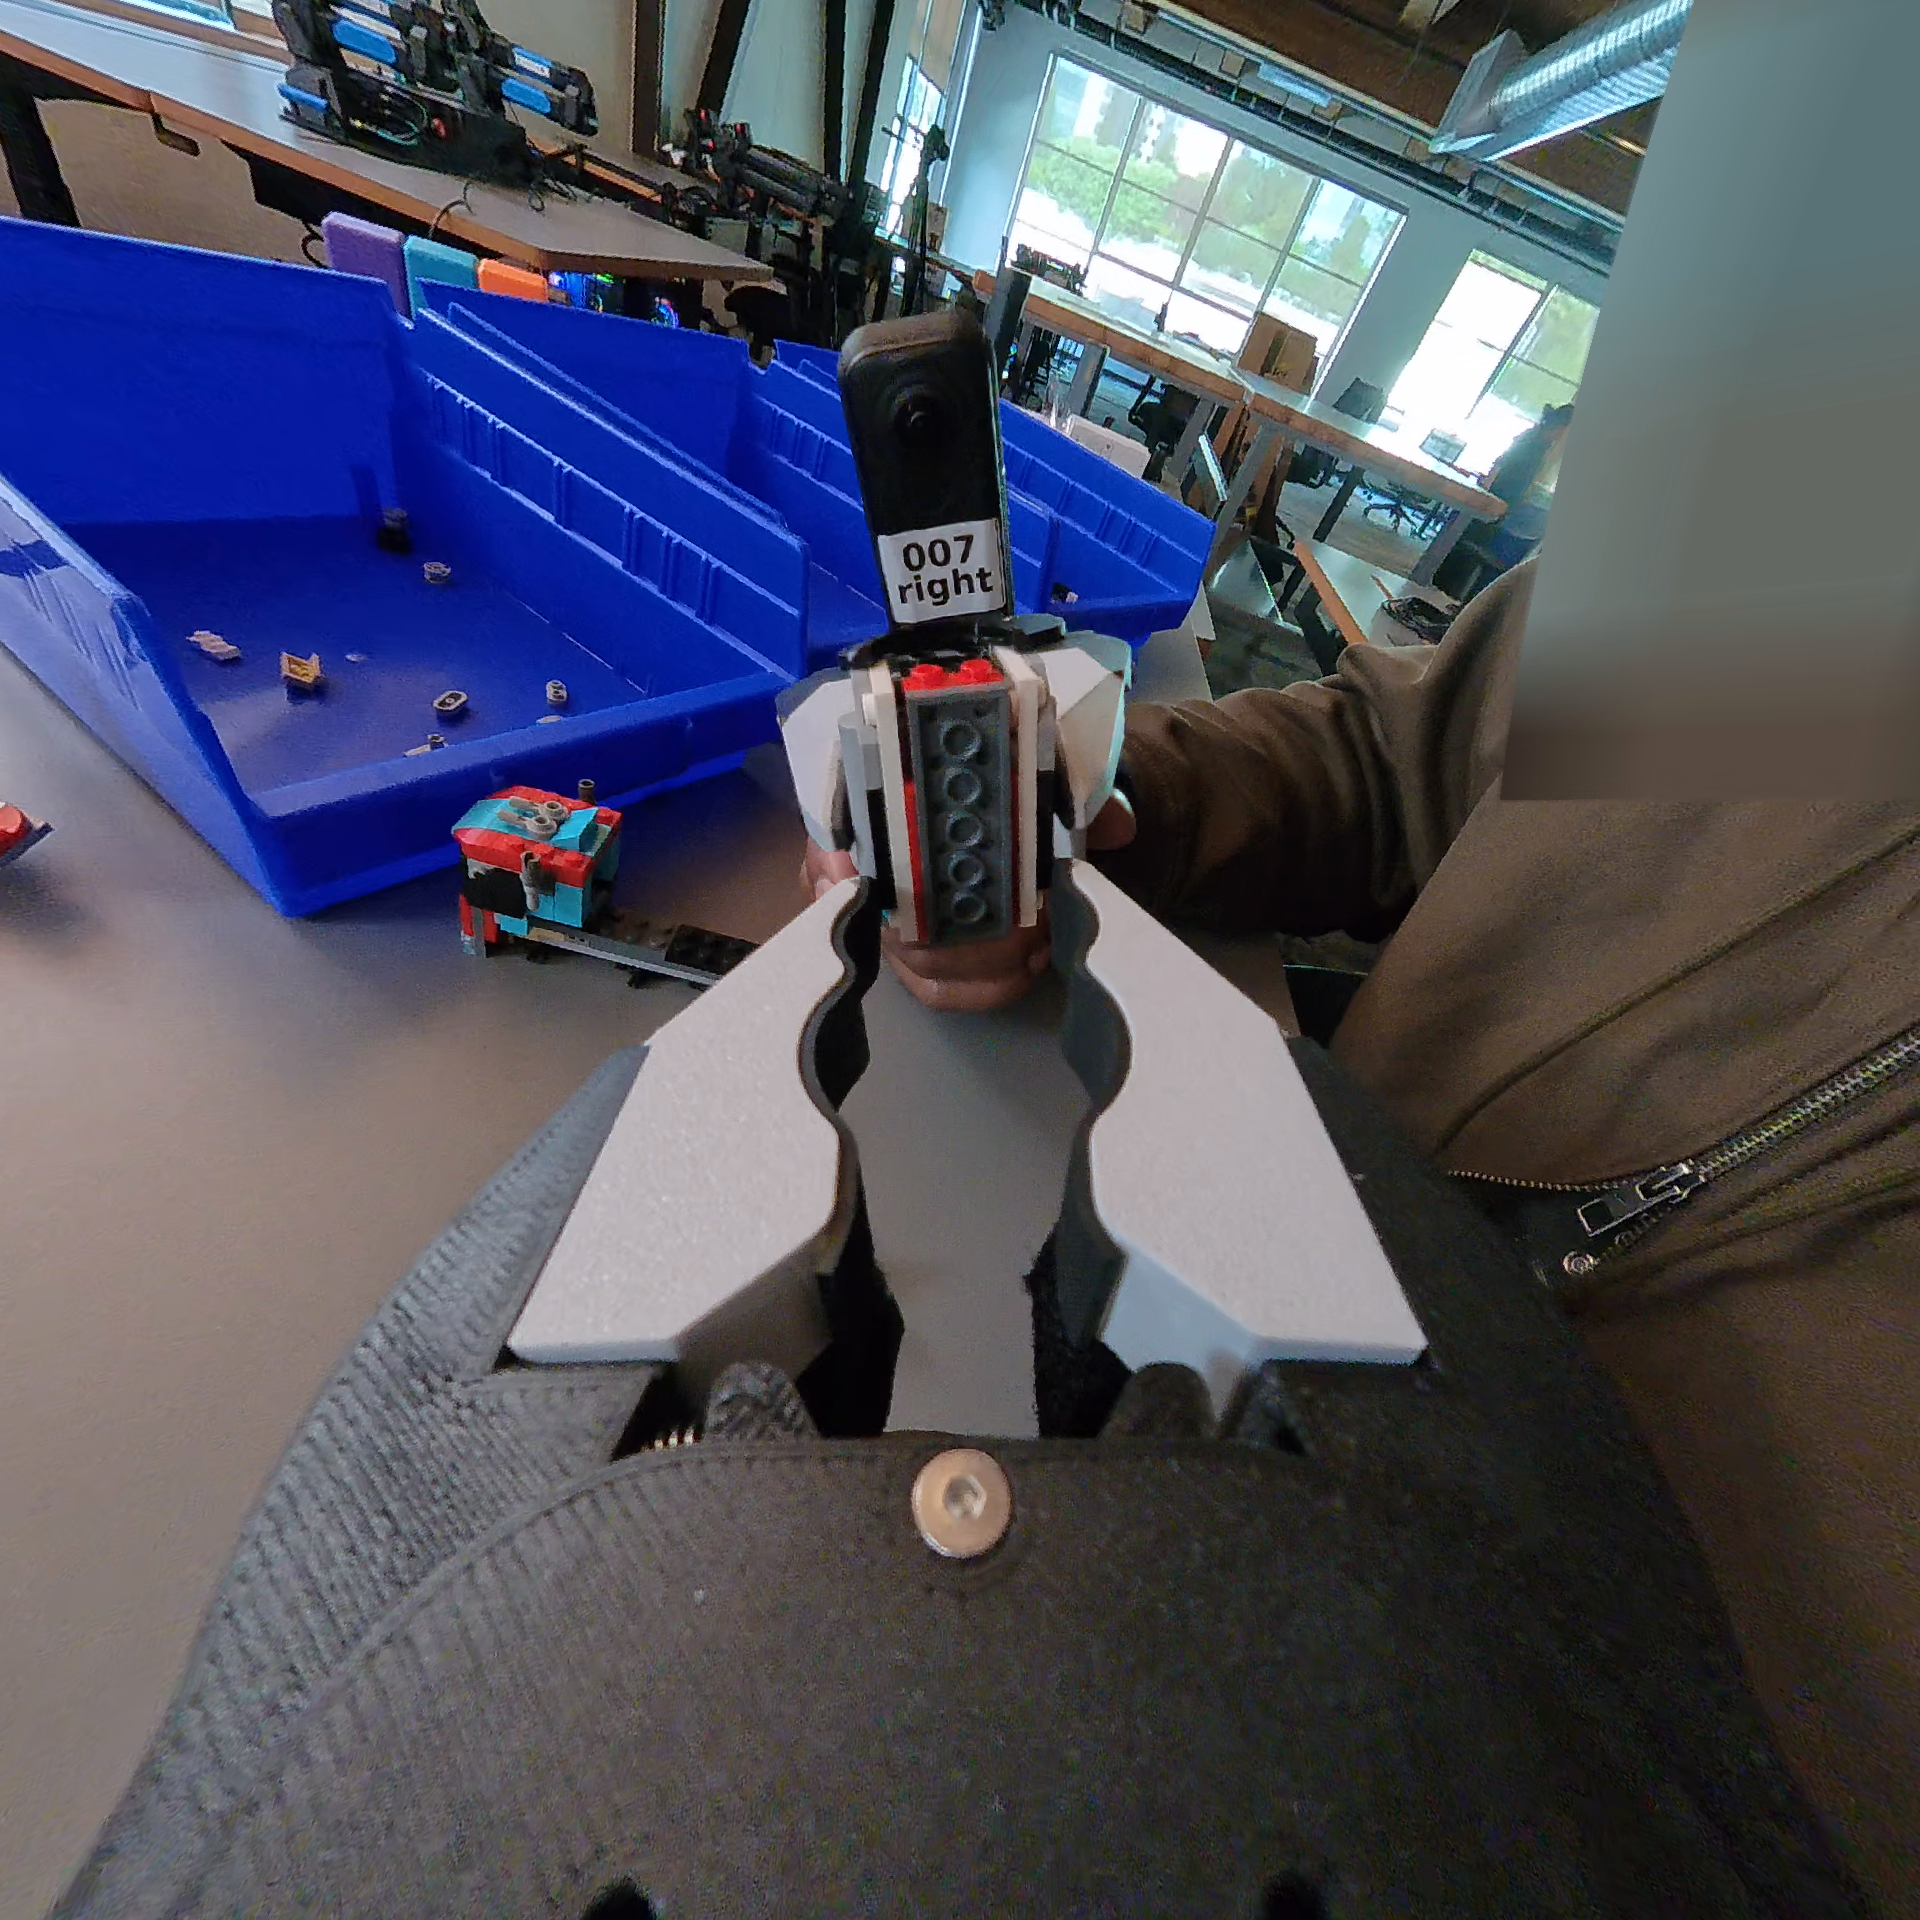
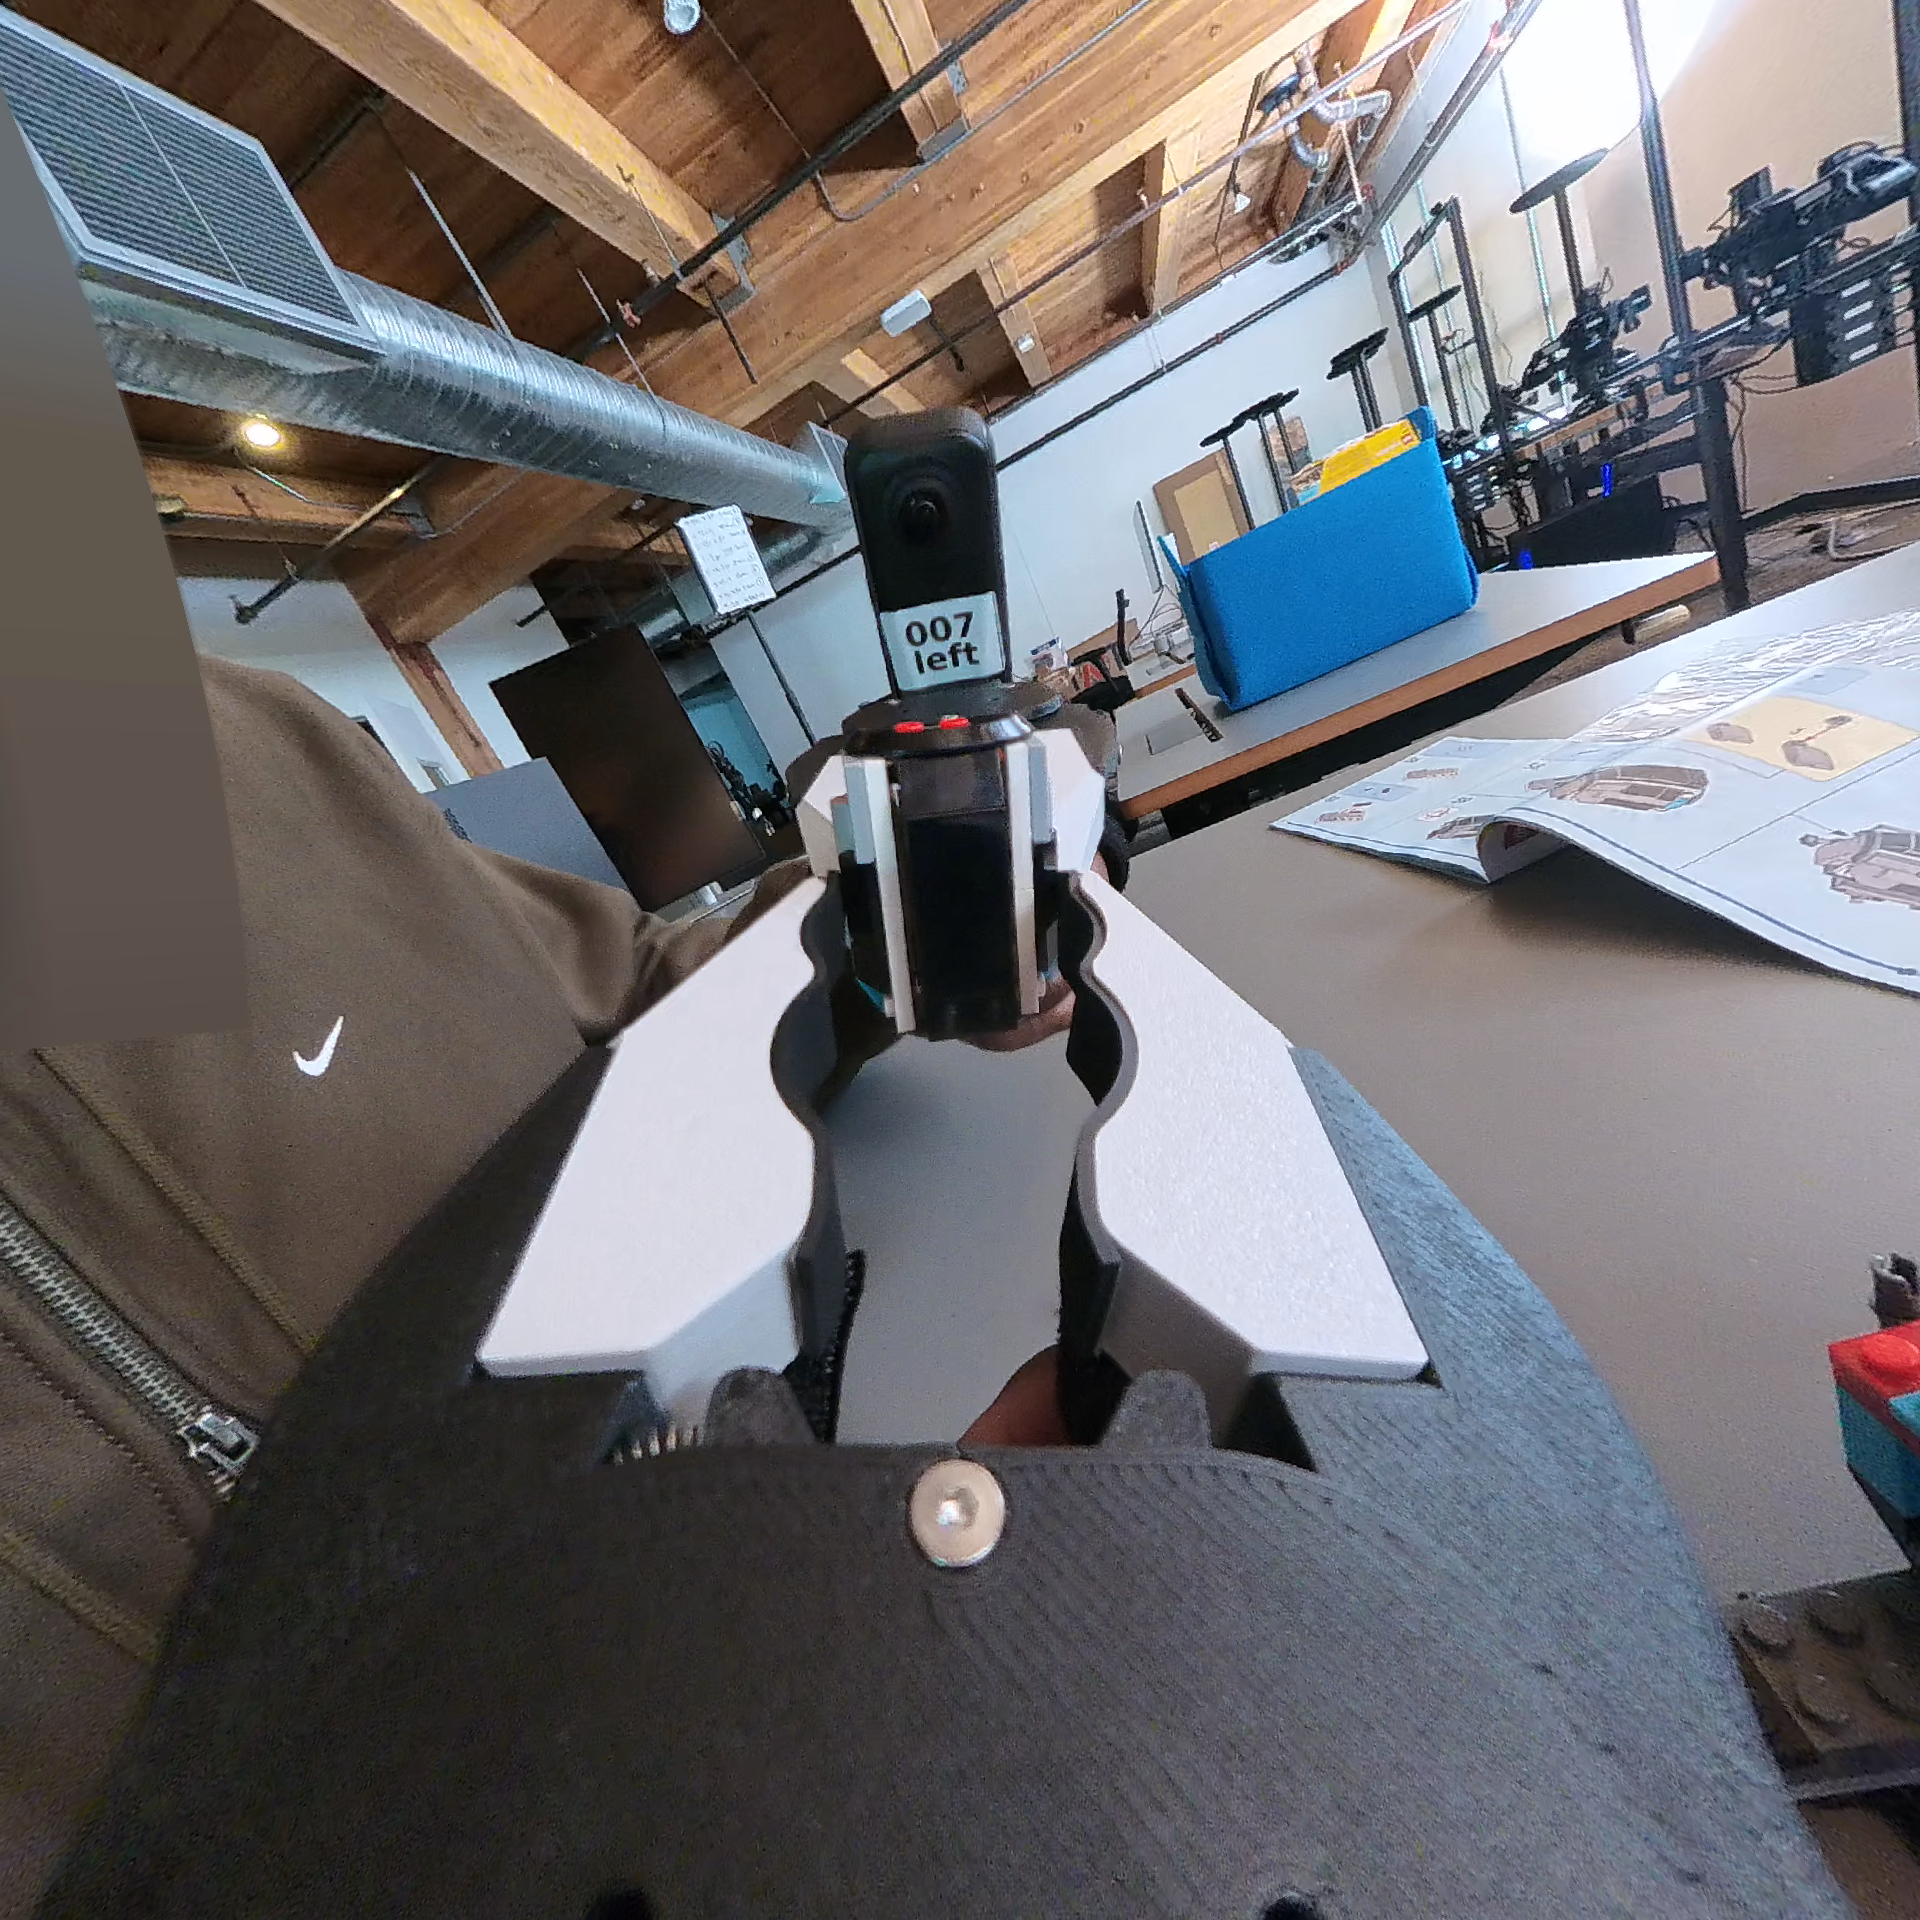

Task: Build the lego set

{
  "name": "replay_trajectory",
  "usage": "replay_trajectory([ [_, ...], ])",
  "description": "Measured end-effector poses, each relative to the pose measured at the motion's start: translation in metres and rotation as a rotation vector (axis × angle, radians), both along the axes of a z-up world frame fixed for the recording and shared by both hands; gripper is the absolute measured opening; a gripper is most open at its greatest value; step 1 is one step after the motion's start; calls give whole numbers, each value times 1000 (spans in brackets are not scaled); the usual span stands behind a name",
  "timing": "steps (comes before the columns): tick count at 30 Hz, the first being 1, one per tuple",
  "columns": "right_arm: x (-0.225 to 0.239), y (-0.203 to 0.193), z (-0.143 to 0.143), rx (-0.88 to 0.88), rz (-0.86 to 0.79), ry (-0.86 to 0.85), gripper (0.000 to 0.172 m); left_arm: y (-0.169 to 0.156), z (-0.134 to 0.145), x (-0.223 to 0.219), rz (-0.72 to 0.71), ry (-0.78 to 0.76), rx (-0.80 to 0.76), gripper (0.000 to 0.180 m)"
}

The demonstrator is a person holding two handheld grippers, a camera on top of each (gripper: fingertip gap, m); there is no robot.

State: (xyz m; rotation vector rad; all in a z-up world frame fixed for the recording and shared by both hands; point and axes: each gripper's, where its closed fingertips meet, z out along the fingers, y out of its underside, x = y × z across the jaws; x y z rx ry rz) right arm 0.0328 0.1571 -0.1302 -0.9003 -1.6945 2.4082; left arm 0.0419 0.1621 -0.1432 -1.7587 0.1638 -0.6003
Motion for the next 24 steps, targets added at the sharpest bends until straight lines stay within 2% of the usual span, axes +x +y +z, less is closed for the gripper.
replay_trajectory([
  [8,-1,1,1,35,-36,42,42,-2,2,0,-8,-29,-3,34],
  [13,-4,10,6,14,-75,51,42,-12,-3,-9,35,19,-20,37],
  [15,-6,12,6,12,-89,49,42,-16,-21,-15,58,70,-99,38],
  [20,-8,13,5,11,-101,39,42,-26,-95,-17,82,277,-415,45],
  [24,-8,14,5,8,-105,36,42,-27,-119,-14,77,390,-498,43],
])
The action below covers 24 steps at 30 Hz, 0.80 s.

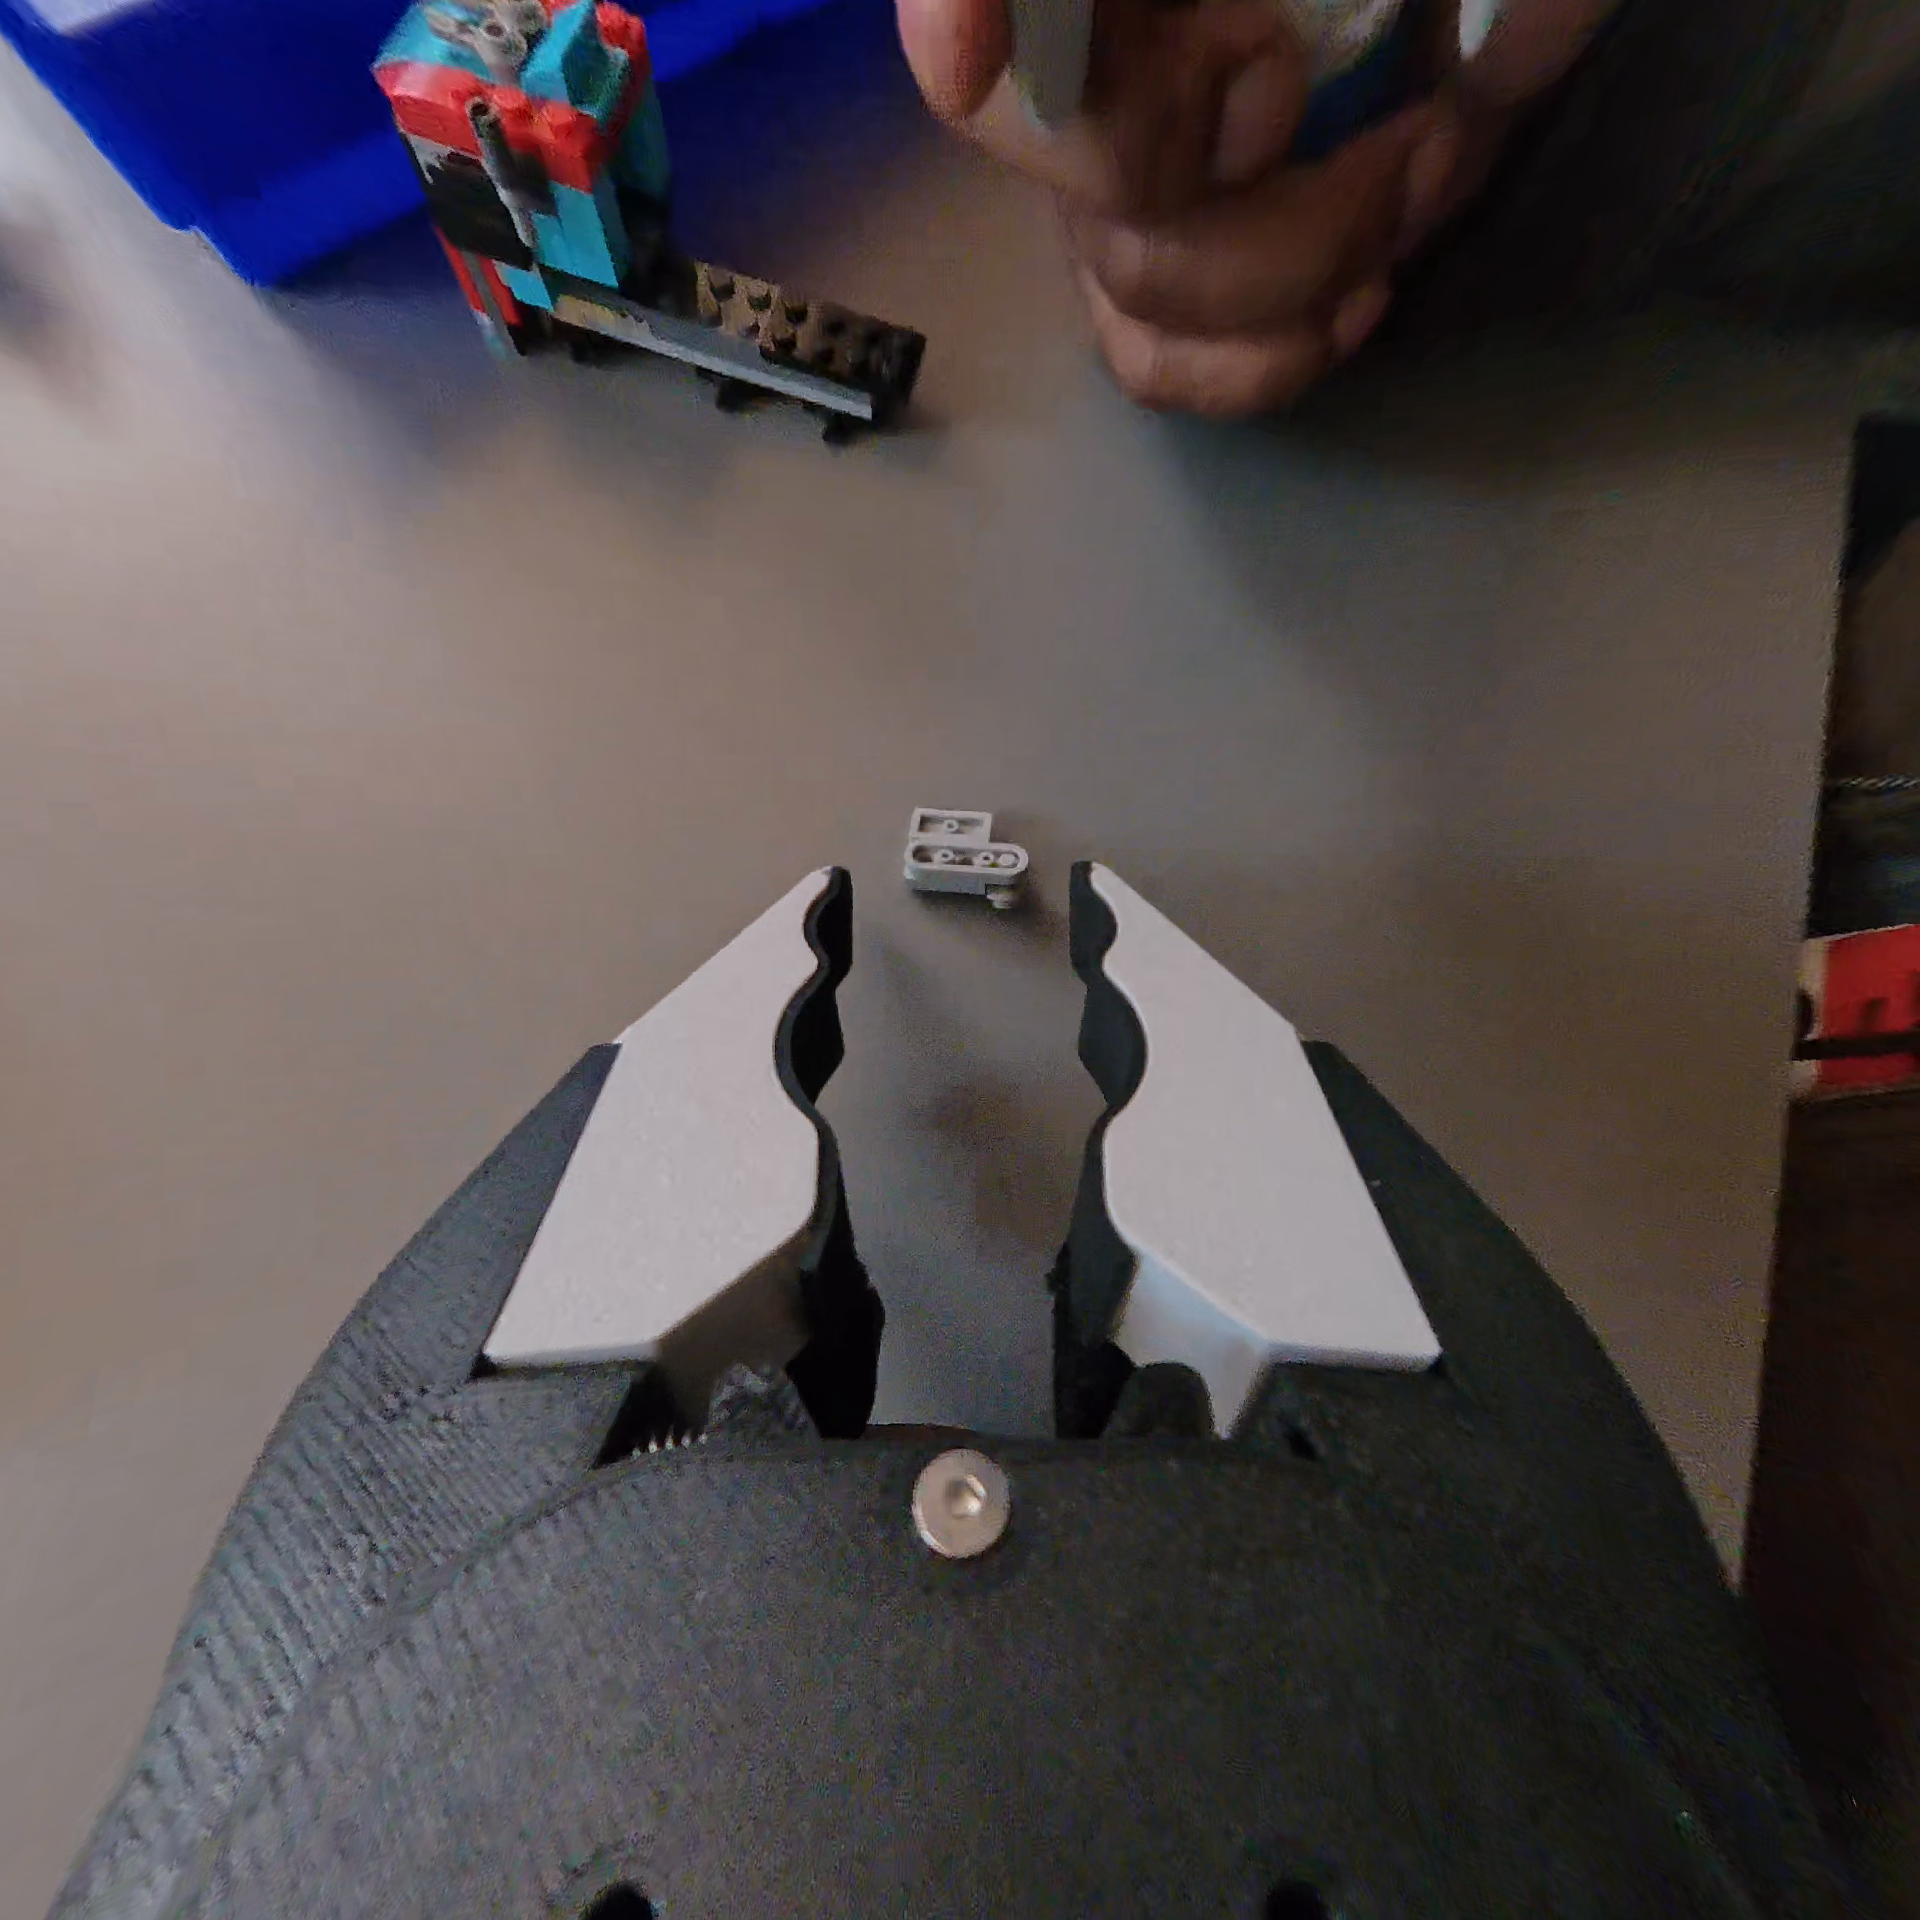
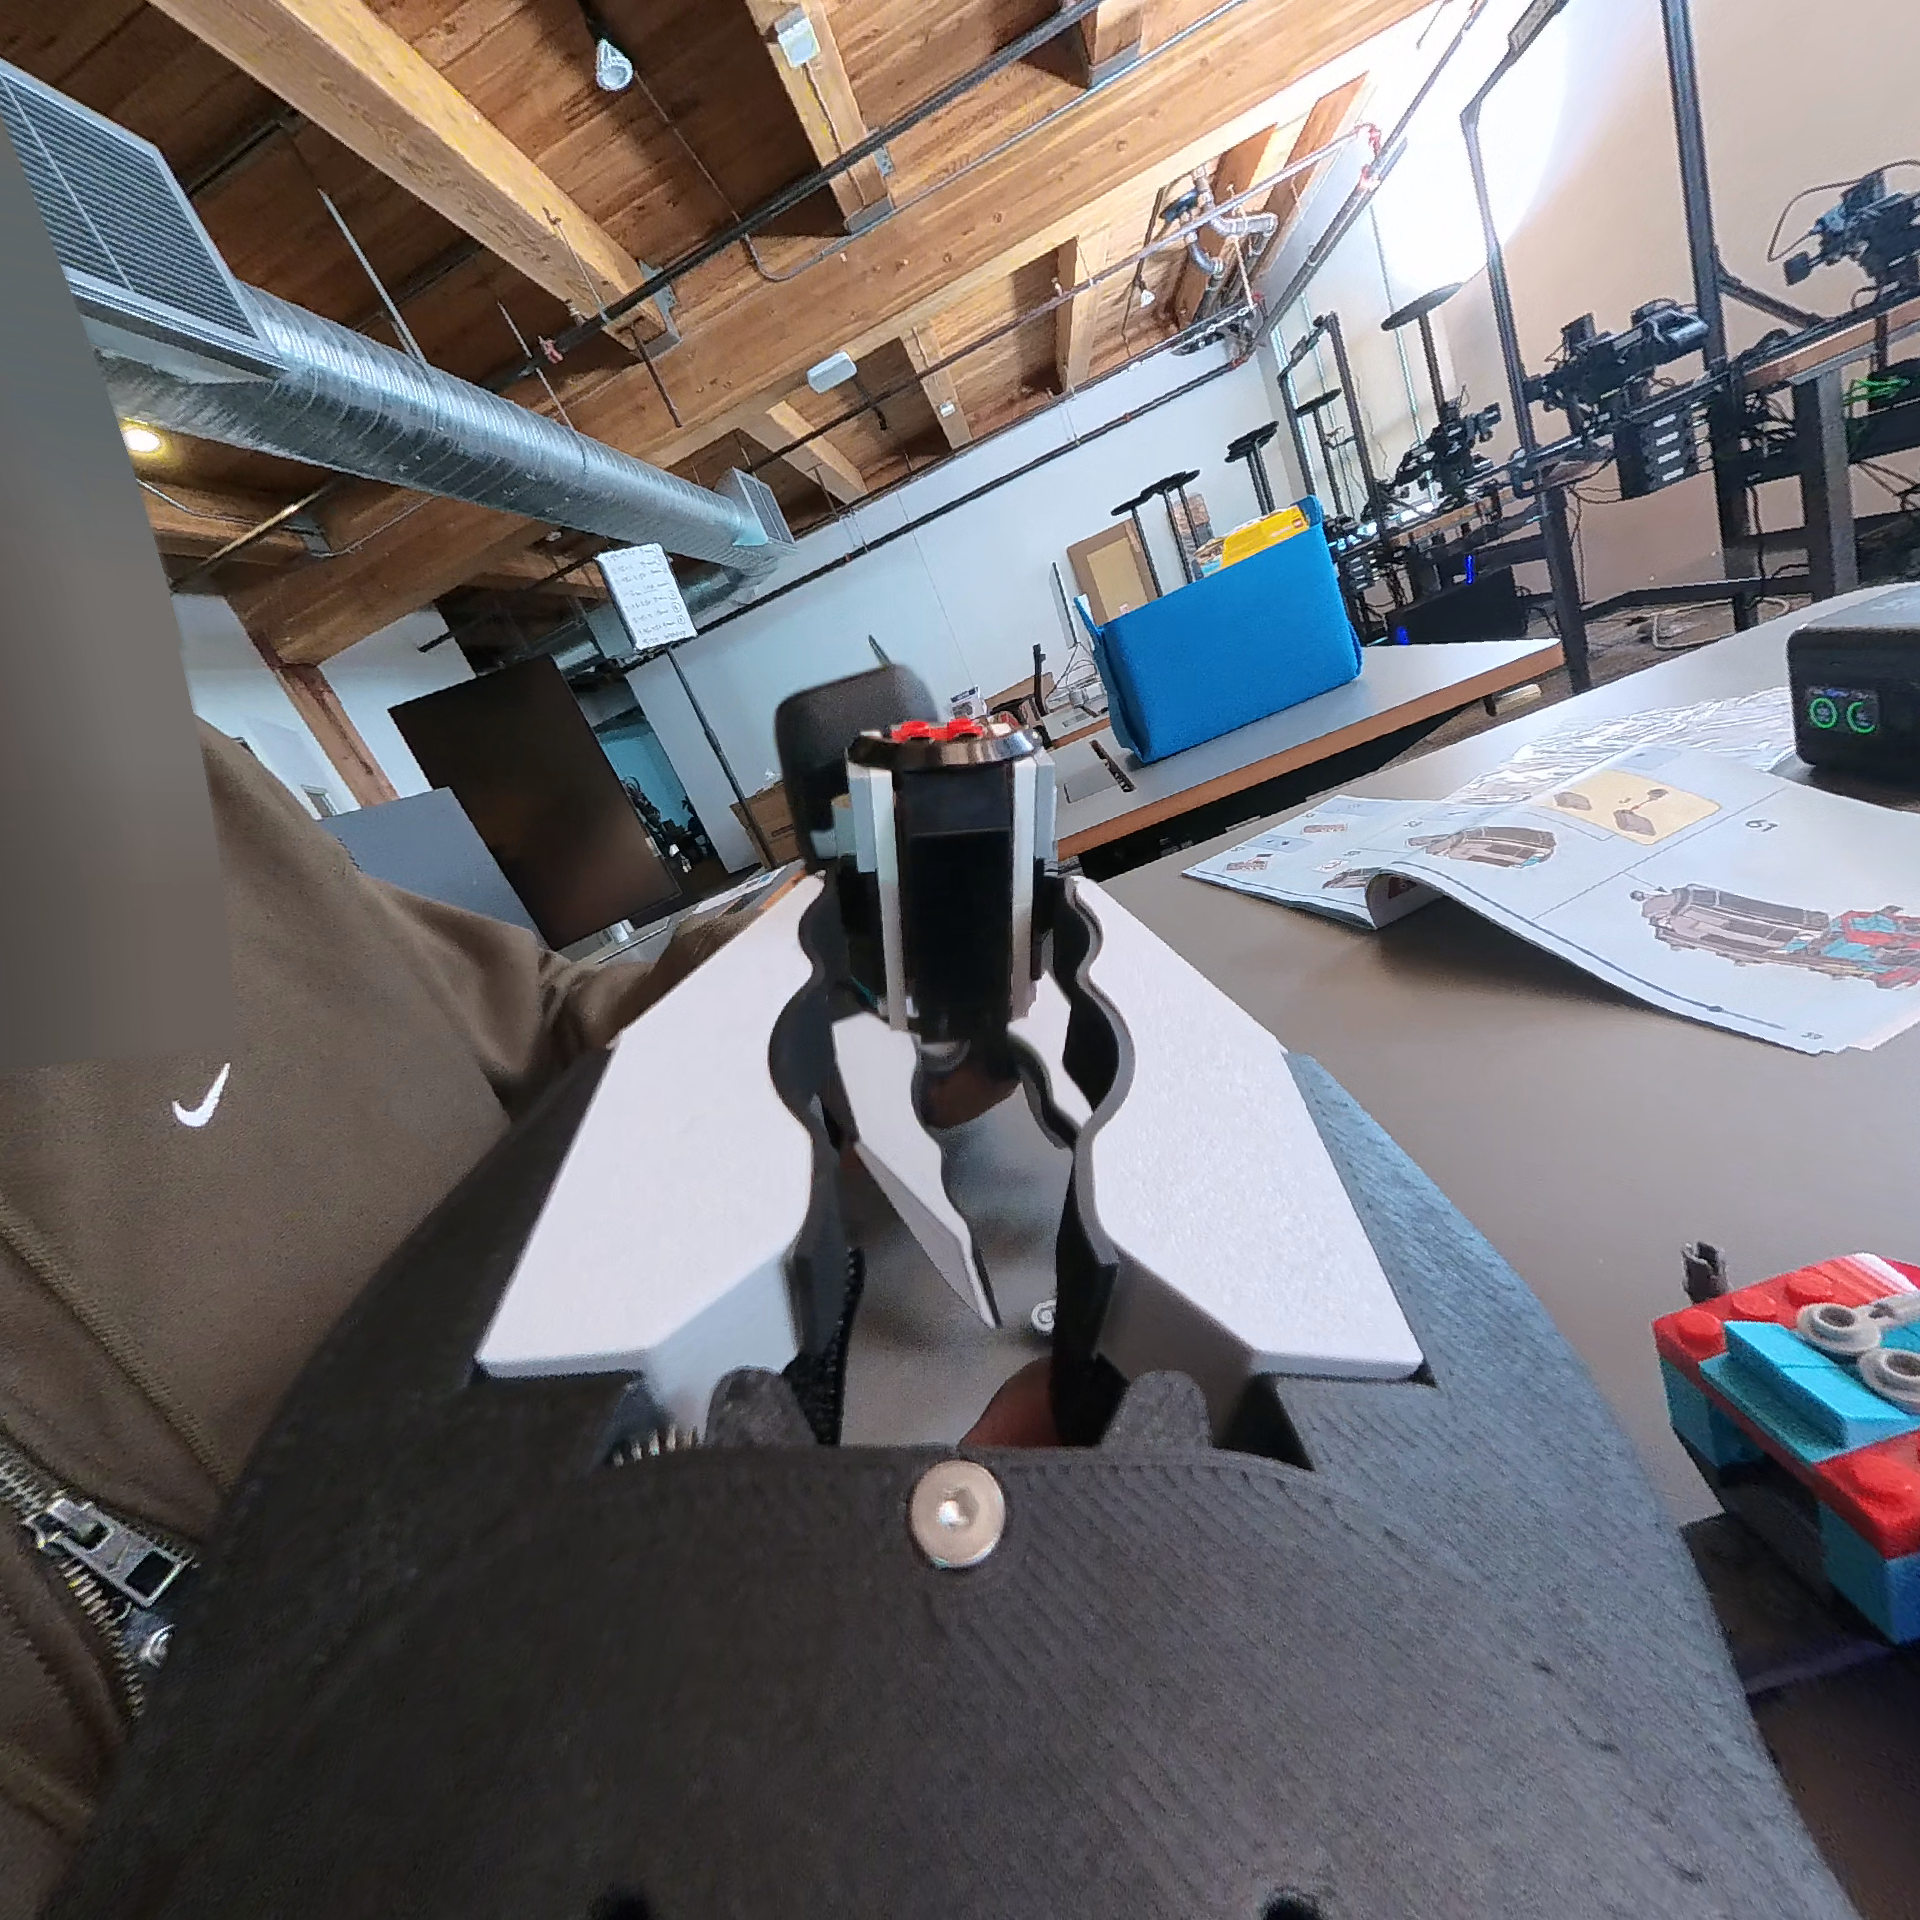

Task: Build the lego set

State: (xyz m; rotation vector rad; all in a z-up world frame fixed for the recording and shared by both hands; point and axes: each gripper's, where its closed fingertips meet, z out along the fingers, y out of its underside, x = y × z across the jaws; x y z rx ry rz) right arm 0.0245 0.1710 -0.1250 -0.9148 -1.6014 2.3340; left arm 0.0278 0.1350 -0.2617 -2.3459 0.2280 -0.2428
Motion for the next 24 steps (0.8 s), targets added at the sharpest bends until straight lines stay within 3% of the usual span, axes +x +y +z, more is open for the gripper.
replay_trajectory([
  [5,0,0,-1,4,-1,-2,42,4,-6,2,-9,51,-21,25],
  [9,0,0,-1,18,-7,6,42,5,-4,3,11,7,-16,25],
  [17,1,-5,-4,59,-10,19,42,5,16,5,213,-530,6,25],
  [24,1,-4,-3,57,-12,22,42,-1,23,21,232,-805,-8,25],
])
